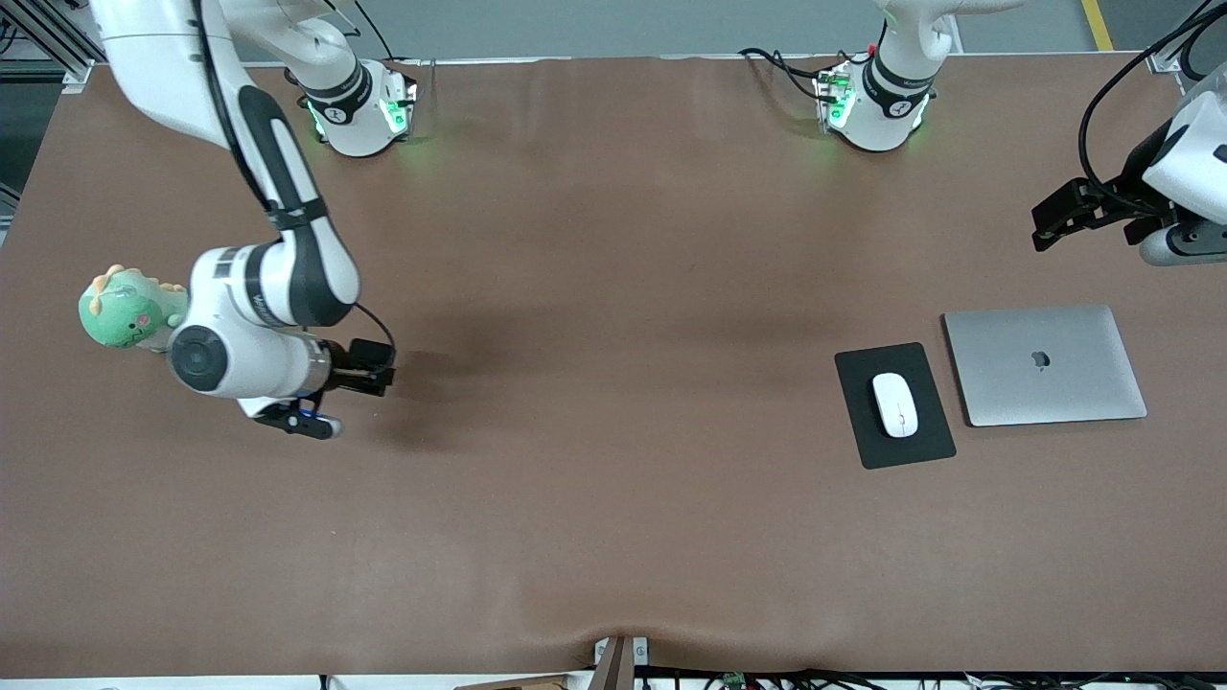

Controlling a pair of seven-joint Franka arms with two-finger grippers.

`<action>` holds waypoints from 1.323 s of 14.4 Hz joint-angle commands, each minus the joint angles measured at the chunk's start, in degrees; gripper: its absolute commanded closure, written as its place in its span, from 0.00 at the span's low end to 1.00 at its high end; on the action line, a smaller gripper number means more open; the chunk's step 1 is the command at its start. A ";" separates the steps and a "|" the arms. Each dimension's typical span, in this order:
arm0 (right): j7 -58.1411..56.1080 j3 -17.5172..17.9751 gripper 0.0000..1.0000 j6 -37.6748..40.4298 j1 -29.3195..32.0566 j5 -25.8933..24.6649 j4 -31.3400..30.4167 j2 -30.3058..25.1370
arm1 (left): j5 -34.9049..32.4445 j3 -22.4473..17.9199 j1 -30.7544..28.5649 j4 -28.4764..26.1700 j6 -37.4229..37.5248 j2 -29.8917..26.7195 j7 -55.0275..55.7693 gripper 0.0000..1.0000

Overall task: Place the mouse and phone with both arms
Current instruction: 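Carry the black phone with the right gripper toward the green plush toy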

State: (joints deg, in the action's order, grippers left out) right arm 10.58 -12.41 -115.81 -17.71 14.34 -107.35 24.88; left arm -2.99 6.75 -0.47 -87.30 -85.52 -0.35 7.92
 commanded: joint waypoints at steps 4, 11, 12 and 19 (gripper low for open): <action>-10.74 -0.77 1.00 -0.91 6.55 -0.89 -7.26 -5.37 | 0.97 0.19 -0.06 0.73 1.50 -0.97 -0.36 0.00; -23.14 -6.49 1.00 -12.40 6.82 -0.89 -17.80 -6.34 | 1.05 0.10 -0.14 0.72 1.50 -0.88 -0.97 0.00; -24.02 -6.92 1.00 -13.90 6.90 -0.89 -18.59 -6.25 | 1.05 0.02 -0.23 0.73 1.50 -0.88 -1.15 0.00; -30.71 -7.10 1.00 -24.00 10.68 -0.89 -26.32 -5.81 | 0.70 -1.04 -0.76 2.13 1.50 -0.79 -0.63 0.00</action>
State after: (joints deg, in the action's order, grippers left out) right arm -19.09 -20.08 -136.27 -8.06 14.30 -129.34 21.61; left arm -2.99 6.17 -0.89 -86.23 -85.22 -0.59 7.92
